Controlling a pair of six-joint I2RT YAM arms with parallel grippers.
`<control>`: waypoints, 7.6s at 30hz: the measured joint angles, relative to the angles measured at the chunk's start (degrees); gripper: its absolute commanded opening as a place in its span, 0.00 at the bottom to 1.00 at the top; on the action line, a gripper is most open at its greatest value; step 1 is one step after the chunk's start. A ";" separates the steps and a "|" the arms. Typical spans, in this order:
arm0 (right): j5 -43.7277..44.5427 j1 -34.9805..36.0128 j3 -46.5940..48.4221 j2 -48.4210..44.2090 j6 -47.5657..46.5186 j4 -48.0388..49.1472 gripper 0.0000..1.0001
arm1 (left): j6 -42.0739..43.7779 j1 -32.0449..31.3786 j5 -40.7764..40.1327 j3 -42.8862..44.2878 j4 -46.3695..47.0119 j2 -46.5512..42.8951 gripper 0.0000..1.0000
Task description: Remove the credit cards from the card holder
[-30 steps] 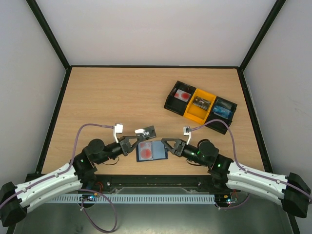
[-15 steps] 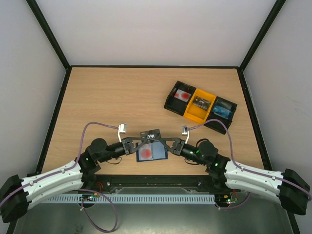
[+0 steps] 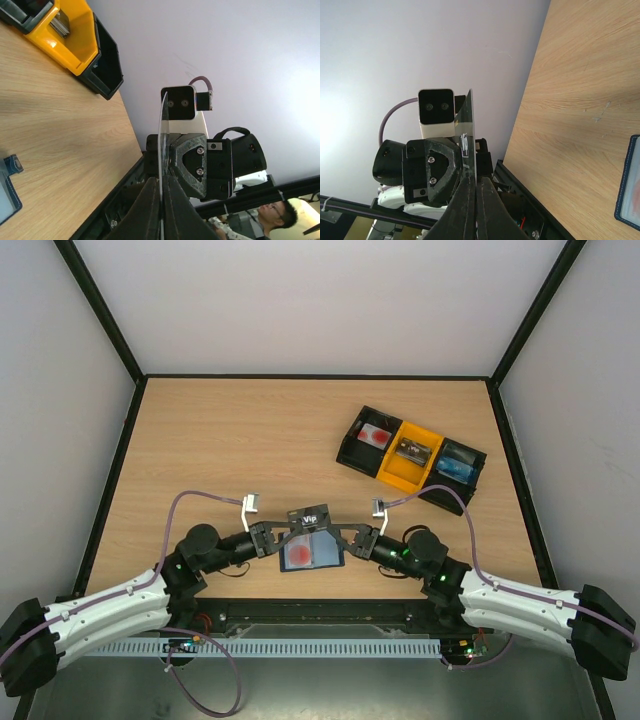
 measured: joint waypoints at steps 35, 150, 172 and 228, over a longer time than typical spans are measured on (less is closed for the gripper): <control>27.02 -18.60 11.39 -1.38 -13.16 -32.61 0.02 | 31.45 0.52 -17.62 19.98 -46.31 -0.90 1.00; 2.32 -43.21 34.12 30.95 -19.87 -40.70 0.38 | 34.07 0.52 -13.44 16.81 -45.16 3.61 0.92; 0.48 -10.84 14.29 18.69 -10.47 -32.57 0.32 | 13.57 2.40 -7.78 -0.72 -30.47 1.77 0.69; 2.86 5.03 13.86 57.48 0.07 9.84 0.02 | -1.42 14.86 6.51 -7.80 -8.13 9.97 0.72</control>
